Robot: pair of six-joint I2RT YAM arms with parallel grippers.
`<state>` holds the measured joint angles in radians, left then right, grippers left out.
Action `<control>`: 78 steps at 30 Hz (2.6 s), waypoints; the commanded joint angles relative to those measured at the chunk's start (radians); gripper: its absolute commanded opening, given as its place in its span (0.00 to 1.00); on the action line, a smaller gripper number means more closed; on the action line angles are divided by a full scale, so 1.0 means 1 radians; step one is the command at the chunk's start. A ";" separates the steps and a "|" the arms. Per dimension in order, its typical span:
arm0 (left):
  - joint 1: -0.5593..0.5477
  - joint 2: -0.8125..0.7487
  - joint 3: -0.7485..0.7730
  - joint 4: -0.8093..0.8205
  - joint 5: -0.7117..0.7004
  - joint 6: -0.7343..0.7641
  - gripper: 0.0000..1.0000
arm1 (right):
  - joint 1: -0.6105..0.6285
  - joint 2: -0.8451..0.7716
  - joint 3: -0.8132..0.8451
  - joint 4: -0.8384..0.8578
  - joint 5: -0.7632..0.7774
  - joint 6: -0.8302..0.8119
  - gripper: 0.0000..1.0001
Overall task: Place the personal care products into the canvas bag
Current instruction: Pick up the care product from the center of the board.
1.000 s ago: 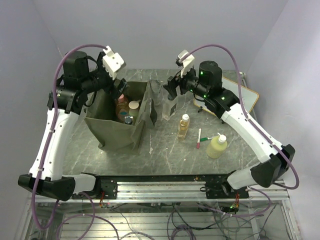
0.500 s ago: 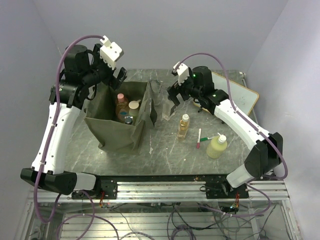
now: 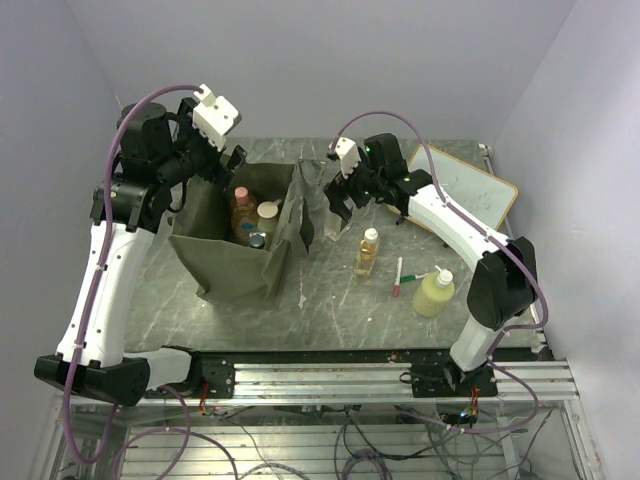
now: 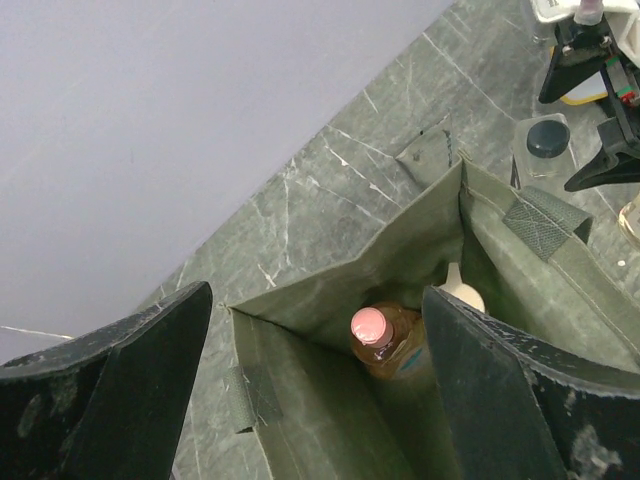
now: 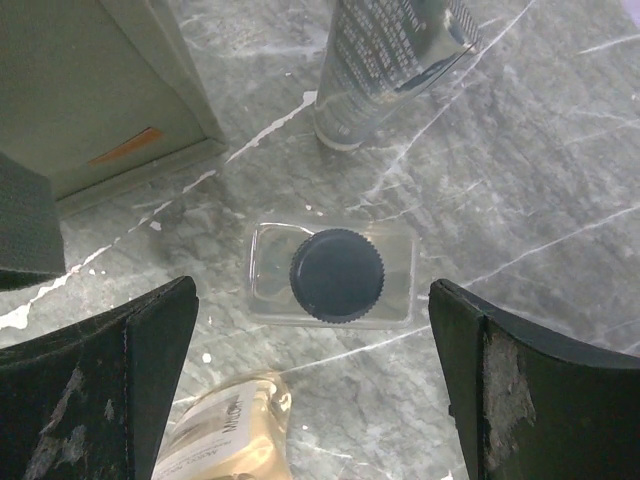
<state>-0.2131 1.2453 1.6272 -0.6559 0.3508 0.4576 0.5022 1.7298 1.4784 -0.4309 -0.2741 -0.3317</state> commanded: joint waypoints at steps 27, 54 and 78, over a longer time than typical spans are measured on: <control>0.043 -0.013 -0.009 0.013 0.030 0.029 0.95 | -0.046 0.139 0.076 -0.059 -0.057 0.067 0.93; 0.100 -0.074 -0.095 0.028 -0.013 -0.049 0.94 | -0.045 0.137 0.088 -0.003 -0.067 0.088 0.60; 0.191 -0.131 -0.167 -0.160 -0.267 -0.201 0.92 | -0.044 -0.098 0.380 -0.132 -0.148 0.037 0.00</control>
<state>-0.0429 1.1038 1.4490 -0.7303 0.1135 0.3050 0.4595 1.7187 1.7096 -0.6201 -0.3679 -0.2890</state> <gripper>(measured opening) 0.934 0.748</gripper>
